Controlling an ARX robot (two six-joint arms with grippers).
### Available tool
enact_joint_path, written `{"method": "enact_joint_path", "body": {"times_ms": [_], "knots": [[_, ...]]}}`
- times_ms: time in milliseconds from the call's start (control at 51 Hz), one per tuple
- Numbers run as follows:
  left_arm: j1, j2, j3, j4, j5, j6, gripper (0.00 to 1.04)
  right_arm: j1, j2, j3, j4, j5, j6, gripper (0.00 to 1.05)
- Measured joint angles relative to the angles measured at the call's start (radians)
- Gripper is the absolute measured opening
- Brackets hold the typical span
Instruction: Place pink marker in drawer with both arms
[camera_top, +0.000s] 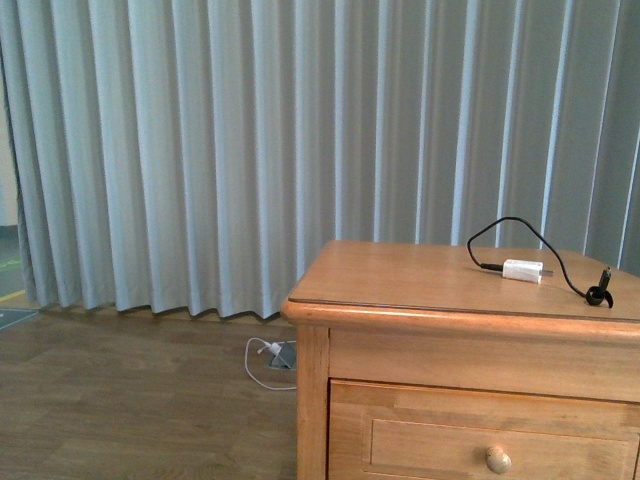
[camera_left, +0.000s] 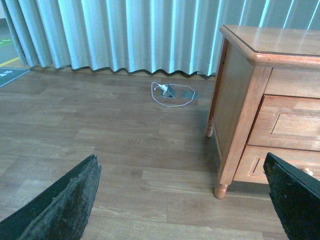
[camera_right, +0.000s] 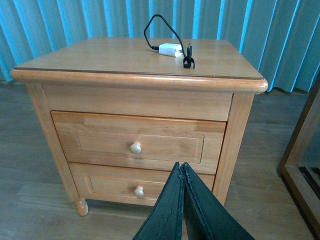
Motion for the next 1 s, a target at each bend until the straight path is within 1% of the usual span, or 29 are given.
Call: {"method": "enact_joint_path", "body": {"times_ms": [314, 373, 510, 569, 628, 667, 903, 922, 1001], "knots": [[0.000, 0.000, 0.000, 0.000, 0.000, 0.000, 0.99, 0.000, -0.101, -0.035, -0.064, 0.000, 0.000, 0.01], [0.000, 0.000, 0.000, 0.000, 0.000, 0.000, 0.99, 0.000, -0.125, -0.065, -0.051, 0.000, 0.000, 0.01], [0.000, 0.000, 0.000, -0.001, 0.000, 0.000, 0.99, 0.000, -0.171, -0.066, -0.093, 0.000, 0.000, 0.01], [0.000, 0.000, 0.000, -0.001, 0.000, 0.000, 0.99, 0.000, -0.191, -0.066, -0.114, 0.000, 0.000, 0.01], [0.000, 0.000, 0.000, -0.001, 0.000, 0.000, 0.99, 0.000, -0.289, -0.065, -0.247, 0.000, 0.000, 0.01], [0.000, 0.000, 0.000, -0.001, -0.001, 0.000, 0.99, 0.000, -0.333, -0.065, -0.283, 0.000, 0.000, 0.01], [0.000, 0.000, 0.000, -0.001, 0.000, 0.000, 0.99, 0.000, -0.361, -0.065, -0.290, 0.000, 0.000, 0.01], [0.000, 0.000, 0.000, -0.001, 0.000, 0.000, 0.99, 0.000, -0.361, -0.065, -0.290, 0.000, -0.001, 0.02], [0.000, 0.000, 0.000, -0.001, 0.000, 0.000, 0.99, 0.000, -0.361, -0.065, -0.291, 0.000, 0.000, 0.14]]}}
